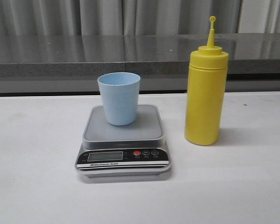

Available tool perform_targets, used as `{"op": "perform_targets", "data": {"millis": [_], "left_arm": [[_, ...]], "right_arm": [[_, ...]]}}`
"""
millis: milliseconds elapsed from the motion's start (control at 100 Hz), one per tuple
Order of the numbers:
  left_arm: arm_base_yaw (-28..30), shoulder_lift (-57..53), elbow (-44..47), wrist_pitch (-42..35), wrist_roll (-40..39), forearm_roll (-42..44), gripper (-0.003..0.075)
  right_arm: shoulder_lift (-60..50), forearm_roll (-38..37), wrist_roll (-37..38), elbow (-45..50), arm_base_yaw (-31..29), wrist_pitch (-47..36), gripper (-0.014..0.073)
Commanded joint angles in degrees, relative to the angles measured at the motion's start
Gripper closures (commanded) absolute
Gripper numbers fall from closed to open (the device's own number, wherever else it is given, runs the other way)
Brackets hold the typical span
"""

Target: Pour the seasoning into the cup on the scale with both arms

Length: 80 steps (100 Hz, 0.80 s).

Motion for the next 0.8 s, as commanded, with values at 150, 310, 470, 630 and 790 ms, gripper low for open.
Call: {"op": "perform_targets", "data": {"millis": [150,310,470,630,790], "left_arm": [[0.03,-6.02,5.88,-6.85,2.33,-0.81,0.0738],[0.03,-11.33,10.59,-6.85,2.33,-0.81,0.0738],[0.03,-15.56,14.44,-6.85,2.33,-0.81,0.0738],[0.03,-17.23,14.46,-4.96,2.33,-0.17,0.0738],[0.03,-17.23,14.46,-4.96,2.33,-0.6,0.0738]], "right_arm": [[-0.73,-0.16,-0.48,0.04,-0.31,-5.08,0.0714],[-0.73,-0.16,-0.48,0.04,-0.31,-5.08,0.0714],[-0.73,-0.16,-0.48,0.04,-0.31,-5.08,0.0714],[-0.73,-0.16,-0.48,0.04,-0.31,-5.08,0.0714],[-0.73,-0.16,-0.48,0.04,-0.31,-5.08,0.0714]]}}
